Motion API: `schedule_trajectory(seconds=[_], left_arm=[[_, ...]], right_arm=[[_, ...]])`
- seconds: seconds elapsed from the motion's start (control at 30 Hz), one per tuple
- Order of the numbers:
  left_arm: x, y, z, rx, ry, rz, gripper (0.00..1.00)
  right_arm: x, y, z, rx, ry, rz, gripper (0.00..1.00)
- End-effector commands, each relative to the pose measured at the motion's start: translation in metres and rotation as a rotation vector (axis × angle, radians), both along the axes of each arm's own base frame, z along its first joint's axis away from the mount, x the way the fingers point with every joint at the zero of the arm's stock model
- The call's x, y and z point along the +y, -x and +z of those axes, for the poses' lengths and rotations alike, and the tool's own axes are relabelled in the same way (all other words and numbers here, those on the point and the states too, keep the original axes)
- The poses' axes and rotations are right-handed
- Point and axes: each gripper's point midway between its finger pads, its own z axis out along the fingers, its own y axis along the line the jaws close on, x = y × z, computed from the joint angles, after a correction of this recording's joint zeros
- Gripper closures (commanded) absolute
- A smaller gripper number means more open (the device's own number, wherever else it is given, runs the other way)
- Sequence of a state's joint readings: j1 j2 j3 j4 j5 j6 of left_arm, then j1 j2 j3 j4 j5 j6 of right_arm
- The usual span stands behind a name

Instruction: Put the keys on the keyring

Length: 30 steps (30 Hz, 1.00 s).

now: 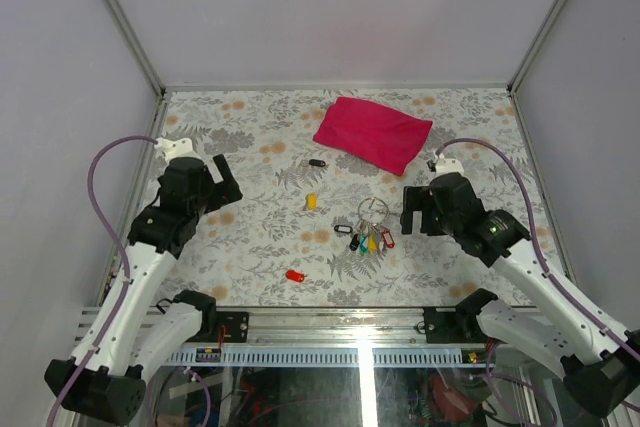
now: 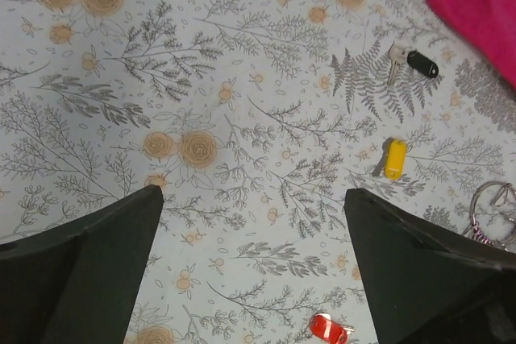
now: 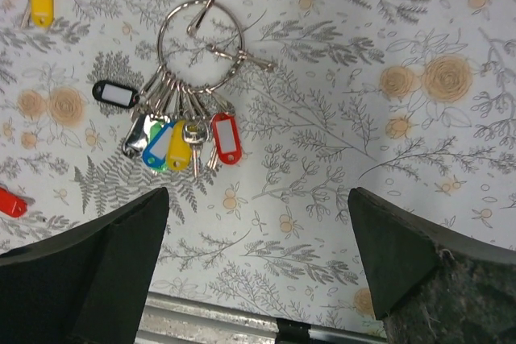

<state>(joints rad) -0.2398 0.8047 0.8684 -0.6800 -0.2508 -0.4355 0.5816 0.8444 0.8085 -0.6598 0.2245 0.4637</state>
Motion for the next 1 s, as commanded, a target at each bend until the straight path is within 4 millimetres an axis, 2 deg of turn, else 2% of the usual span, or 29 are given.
schedule_trajectory(seconds=[0.0, 0.17, 0.3, 0.47, 0.67, 0.83, 0.97], left_arm=[[-0.008, -0.014, 0.021, -0.070, 0.040, -0.023, 0.00], [-0.014, -0.015, 0.028, -0.127, 0.054, -0.062, 0.00], [-0.031, -0.017, 0.022, -0.127, 0.105, -0.138, 0.00], [-0.047, -0.022, 0.000, -0.026, 0.109, -0.229, 0.00], [-0.057, -0.028, -0.006, -0.023, 0.115, -0.290, 0.00], [-0.060, -0.032, -0.012, 0.001, 0.102, -0.317, 0.00], [-0.060, -0.031, -0.023, 0.034, 0.089, -0.323, 0.00]], right_arm=[[0.021, 0.001, 0.008, 0.041, -0.043, 0.096, 0.01], [0.033, 0.001, -0.008, 0.141, -0.022, 0.148, 0.01], [0.037, -0.007, -0.017, 0.171, -0.004, 0.143, 0.05], [0.046, -0.025, -0.023, 0.182, 0.018, 0.134, 0.12], [0.066, -0.048, -0.041, 0.235, 0.028, 0.155, 0.22], [0.062, -0.072, -0.064, 0.262, 0.117, 0.135, 0.29], [0.064, -0.088, -0.080, 0.299, 0.114, 0.186, 0.34]])
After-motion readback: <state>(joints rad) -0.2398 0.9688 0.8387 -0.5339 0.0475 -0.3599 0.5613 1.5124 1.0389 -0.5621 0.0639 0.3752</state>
